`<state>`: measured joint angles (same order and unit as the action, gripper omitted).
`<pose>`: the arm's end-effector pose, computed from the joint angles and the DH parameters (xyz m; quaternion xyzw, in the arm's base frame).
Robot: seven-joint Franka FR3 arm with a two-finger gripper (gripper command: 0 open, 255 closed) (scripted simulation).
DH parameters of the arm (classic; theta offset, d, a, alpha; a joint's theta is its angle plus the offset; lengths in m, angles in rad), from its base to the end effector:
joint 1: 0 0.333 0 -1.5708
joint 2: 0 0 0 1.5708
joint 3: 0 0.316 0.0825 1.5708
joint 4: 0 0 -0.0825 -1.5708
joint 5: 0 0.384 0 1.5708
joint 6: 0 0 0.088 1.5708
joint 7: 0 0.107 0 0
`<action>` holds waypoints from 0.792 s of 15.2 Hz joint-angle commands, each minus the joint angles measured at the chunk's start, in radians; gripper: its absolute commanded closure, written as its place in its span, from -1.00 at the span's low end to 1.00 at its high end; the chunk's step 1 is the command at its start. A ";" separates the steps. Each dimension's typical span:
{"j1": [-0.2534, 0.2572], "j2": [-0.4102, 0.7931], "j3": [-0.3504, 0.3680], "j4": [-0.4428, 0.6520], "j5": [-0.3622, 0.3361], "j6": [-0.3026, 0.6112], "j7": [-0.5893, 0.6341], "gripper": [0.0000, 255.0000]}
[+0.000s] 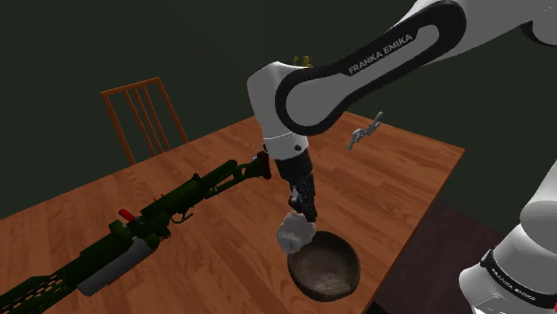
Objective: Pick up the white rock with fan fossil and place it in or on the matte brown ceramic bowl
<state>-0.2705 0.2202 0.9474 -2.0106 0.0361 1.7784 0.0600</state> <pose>0.4227 0.3280 0.3668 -0.9309 -0.3003 0.2052 0.0336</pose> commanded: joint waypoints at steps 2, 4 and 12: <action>-0.036 -0.149 0.046 -0.128 0.124 0.032 -0.052 1.00; -0.042 -0.264 0.059 -0.203 0.220 0.035 -0.105 1.00; -0.013 -0.348 0.067 -0.326 0.308 0.103 -0.146 1.00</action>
<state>-0.2837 -0.1504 1.0018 -2.3276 0.3517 1.8611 -0.0943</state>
